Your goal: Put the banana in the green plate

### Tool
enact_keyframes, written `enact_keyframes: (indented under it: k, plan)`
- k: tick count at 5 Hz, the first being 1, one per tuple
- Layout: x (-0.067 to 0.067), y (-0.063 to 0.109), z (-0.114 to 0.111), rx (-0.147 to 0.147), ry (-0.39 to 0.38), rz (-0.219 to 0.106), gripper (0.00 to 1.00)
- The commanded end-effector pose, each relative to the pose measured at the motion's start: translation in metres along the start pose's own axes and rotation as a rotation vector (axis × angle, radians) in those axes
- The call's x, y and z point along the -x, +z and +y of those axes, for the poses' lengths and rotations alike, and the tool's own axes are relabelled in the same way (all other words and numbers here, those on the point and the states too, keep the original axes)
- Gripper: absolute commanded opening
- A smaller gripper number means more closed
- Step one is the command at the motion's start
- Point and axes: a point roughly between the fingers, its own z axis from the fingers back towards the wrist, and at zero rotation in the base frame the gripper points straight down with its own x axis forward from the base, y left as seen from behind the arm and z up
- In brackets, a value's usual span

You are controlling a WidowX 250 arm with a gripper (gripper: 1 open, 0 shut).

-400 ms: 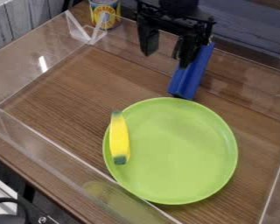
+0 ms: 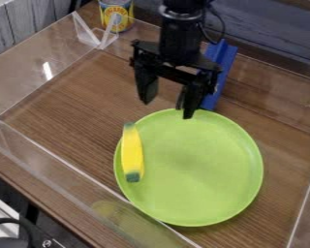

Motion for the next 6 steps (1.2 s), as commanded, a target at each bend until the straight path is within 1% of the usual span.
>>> enact_keyframes:
  k: [1, 2, 4, 5, 6]
  plan:
    - [0.000, 0.008, 0.002, 0.001, -0.008, -0.026, 1.00]
    - [0.000, 0.006, 0.005, -0.002, -0.029, -0.010, 1.00]
    - [0.002, -0.003, 0.002, 0.000, 0.054, 0.018, 1.00]
    - [0.011, -0.015, 0.002, 0.002, 0.105, 0.027, 1.00]
    - [0.031, -0.028, 0.005, 0.026, 0.222, -0.006, 1.00]
